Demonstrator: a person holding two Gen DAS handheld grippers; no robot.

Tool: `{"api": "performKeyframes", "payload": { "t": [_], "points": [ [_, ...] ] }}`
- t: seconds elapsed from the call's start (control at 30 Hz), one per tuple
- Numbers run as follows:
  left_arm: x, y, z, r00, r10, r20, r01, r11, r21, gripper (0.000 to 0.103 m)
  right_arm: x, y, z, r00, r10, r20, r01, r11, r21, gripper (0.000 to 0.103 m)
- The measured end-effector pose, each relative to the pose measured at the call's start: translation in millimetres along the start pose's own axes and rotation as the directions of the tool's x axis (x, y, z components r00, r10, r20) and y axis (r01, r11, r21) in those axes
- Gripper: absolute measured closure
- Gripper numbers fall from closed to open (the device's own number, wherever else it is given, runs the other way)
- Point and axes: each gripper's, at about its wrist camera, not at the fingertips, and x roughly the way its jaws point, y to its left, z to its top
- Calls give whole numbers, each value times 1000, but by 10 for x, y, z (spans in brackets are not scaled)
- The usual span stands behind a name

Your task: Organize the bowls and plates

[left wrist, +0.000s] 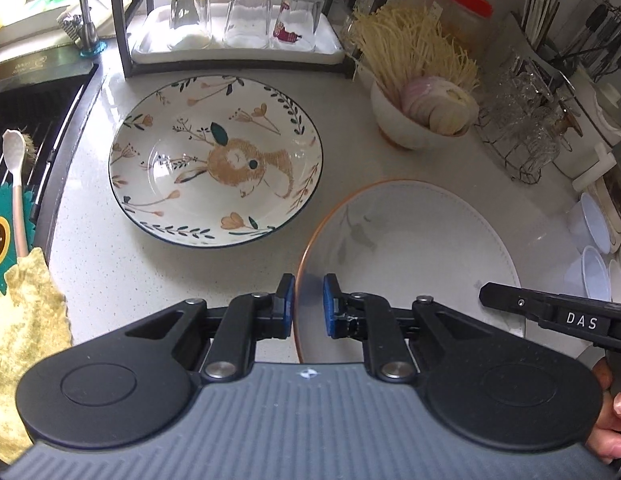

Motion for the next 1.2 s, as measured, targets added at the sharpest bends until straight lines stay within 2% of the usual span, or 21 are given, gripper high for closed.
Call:
{"api": "performKeyframes", "payload": {
  "t": [0.27,0.6,0.7,0.77,0.83,1.2],
  "points": [
    [131,-88,-3,999,28,-17,-27,999,34,86,100,-54,1,999,-26,-21,26,1000,17,85],
    [176,-82,9,998,38,-52,-39,999,-13,83,137,-79,64,999,-12,-38,14,999,37,85],
    [165,-84,12,998,28,-53,-29,999,-26,78,131,-125,78,999,3,-37,0,998,68,86],
    [141,-95,24,999,19,-46,-21,999,-31,67,120,-142,84,999,7,-35,-4,996,86,86],
    [127,-113,39,999,7,-40,-8,1000,-27,62,98,-137,88,1000,4,-27,-2,997,82,86],
    [-48,-188,24,1000,-5,3,5,999,-45,59,-25,-119,87,1000,-15,-10,15,997,78,85]
  ]
}}
